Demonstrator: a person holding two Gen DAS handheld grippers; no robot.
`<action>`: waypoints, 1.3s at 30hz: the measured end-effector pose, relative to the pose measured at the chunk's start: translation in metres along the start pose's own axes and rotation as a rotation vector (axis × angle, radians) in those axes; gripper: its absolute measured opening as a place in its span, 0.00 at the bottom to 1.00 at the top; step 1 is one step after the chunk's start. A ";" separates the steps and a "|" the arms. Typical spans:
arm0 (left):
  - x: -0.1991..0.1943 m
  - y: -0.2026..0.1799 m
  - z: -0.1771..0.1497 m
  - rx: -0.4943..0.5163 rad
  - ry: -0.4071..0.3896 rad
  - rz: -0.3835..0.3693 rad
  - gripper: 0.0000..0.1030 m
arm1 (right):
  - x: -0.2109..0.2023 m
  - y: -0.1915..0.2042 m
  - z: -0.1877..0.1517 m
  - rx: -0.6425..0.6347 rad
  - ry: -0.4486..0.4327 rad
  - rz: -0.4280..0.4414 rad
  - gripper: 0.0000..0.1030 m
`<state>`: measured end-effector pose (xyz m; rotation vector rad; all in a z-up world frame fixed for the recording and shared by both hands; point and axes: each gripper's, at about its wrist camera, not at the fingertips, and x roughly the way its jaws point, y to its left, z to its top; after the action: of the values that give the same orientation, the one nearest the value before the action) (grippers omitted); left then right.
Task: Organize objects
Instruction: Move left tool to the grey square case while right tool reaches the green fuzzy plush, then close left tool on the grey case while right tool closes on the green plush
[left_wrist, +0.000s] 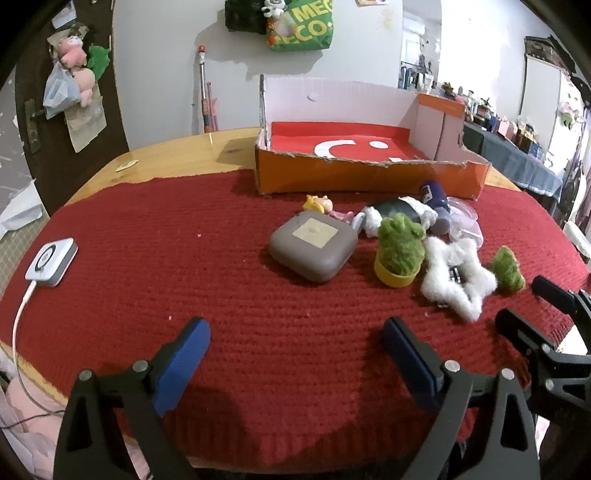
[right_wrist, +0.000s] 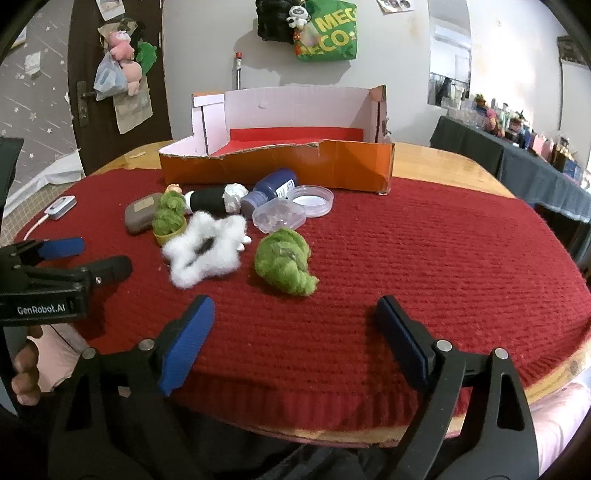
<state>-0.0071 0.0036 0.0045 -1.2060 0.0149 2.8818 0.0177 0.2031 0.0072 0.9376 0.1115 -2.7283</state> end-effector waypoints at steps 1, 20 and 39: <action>0.001 0.000 0.002 0.001 0.002 0.000 0.91 | 0.002 0.001 0.001 -0.005 0.005 -0.003 0.82; 0.028 0.009 0.034 0.012 0.018 -0.022 0.84 | 0.024 -0.011 0.025 0.009 0.047 0.020 0.52; 0.027 0.003 0.042 0.042 0.023 -0.078 0.52 | 0.018 -0.007 0.038 0.012 0.046 0.068 0.27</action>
<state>-0.0566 0.0013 0.0148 -1.2052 0.0286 2.7864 -0.0204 0.2006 0.0266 0.9886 0.0705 -2.6487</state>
